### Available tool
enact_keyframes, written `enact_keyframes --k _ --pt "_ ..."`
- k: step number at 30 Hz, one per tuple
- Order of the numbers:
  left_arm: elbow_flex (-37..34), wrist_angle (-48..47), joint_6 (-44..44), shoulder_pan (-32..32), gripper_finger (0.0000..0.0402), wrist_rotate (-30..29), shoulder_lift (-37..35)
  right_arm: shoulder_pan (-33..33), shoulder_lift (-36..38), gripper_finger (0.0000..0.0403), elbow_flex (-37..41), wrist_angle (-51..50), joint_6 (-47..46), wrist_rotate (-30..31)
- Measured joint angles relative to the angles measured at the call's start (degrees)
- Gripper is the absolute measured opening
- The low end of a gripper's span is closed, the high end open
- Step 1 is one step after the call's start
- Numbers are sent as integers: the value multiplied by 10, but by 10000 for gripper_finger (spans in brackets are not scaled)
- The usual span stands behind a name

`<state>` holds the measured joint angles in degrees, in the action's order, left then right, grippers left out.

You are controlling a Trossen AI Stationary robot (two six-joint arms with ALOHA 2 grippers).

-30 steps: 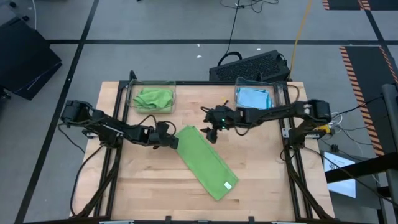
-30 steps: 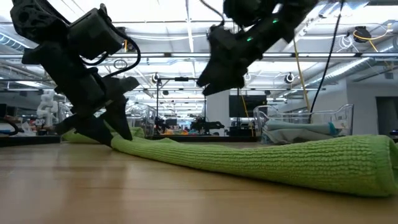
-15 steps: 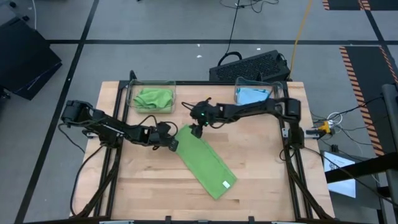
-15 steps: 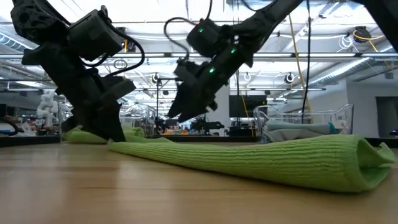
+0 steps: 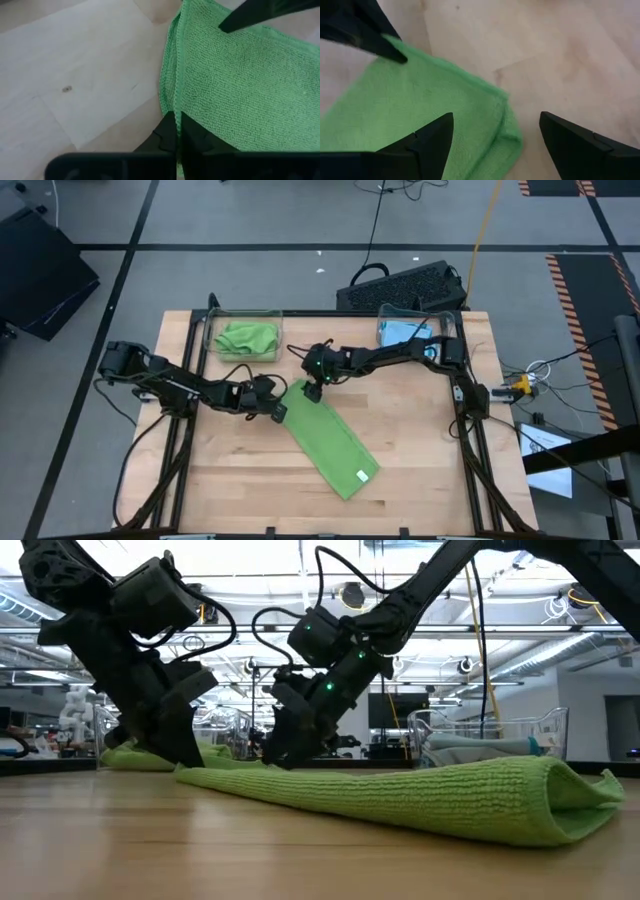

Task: Fold microfiber towels
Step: Fold the green microfiber cloth

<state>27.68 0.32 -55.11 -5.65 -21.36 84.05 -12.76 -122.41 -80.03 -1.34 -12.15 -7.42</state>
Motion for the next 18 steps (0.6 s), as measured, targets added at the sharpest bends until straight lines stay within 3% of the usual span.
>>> enact_keyframes --k 7,18 --pt "0 3 14 0 10 -1 0 0 -2 265 -1 -1 10 16" --pt "0 11 36 0 10 -2 0 15 -21 187 -1 12 4 34"
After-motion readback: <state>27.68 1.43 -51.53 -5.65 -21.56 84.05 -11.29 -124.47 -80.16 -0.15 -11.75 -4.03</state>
